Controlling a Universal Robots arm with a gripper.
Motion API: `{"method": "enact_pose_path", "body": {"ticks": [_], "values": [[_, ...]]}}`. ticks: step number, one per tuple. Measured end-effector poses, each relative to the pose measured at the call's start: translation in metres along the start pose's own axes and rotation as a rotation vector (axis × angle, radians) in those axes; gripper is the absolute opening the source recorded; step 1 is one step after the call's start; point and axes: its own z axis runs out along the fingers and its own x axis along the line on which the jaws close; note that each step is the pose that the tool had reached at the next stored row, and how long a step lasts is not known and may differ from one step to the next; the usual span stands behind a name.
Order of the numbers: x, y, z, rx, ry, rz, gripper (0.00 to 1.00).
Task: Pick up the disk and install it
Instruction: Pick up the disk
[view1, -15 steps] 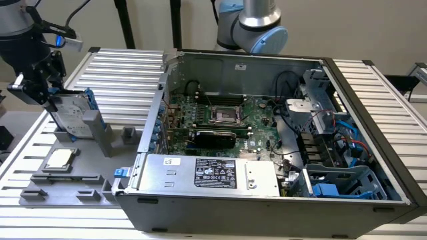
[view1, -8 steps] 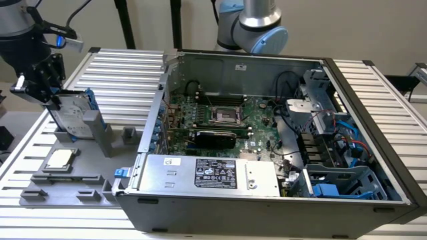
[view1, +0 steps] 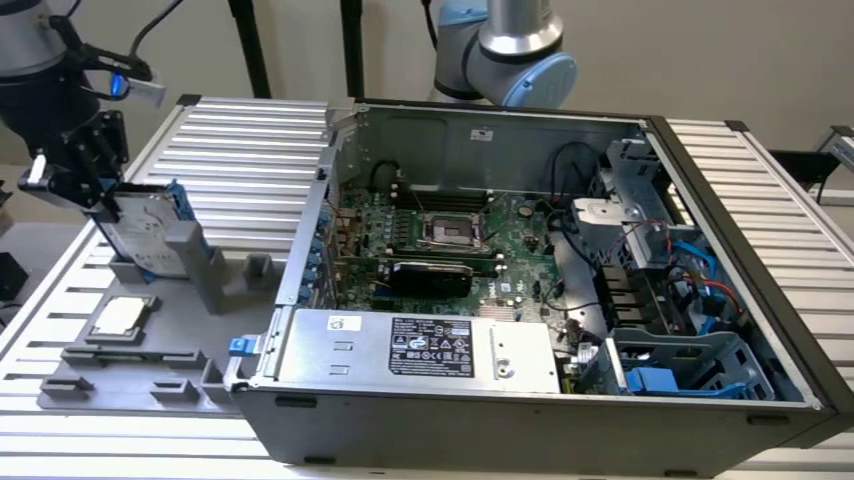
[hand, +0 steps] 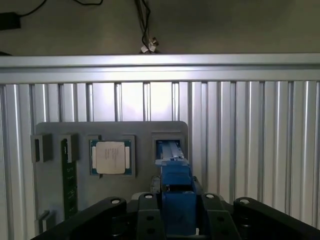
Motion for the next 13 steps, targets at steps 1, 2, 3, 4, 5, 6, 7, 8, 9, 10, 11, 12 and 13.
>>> {"method": "enact_pose_path", "body": {"ticks": [1, 2, 3, 4, 5, 6, 7, 8, 9, 10, 11, 12, 13], "values": [[0.0010, 0.0000, 0.0000, 0.0000, 0.0000, 0.000, 0.33], [0.0019, -0.0001, 0.0000, 0.0000, 0.0001, 0.000, 0.33], [0.0025, -0.0001, 0.0000, 0.0000, 0.0000, 0.000, 0.33], [0.0027, -0.0001, 0.0000, -0.0001, 0.0000, 0.000, 0.33], [0.0027, -0.0001, 0.0000, 0.0000, 0.0000, 0.001, 0.33], [0.0027, -0.0001, 0.0000, 0.0000, 0.0000, 0.001, 0.33], [0.0028, -0.0001, 0.0000, 0.0000, -0.0001, 0.000, 0.33], [0.0028, -0.0001, 0.0000, 0.0000, -0.0001, 0.000, 0.33], [0.0028, -0.0001, 0.0000, 0.0000, 0.0000, 0.000, 0.33], [0.0028, -0.0001, 0.0000, 0.0000, 0.0000, 0.000, 0.33], [0.0028, -0.0001, 0.0000, 0.0000, 0.0000, 0.000, 0.33], [0.0028, -0.0001, 0.0000, 0.0000, 0.0000, 0.000, 0.33], [0.0028, -0.0001, 0.0000, 0.0000, 0.0000, 0.000, 0.33]]}}
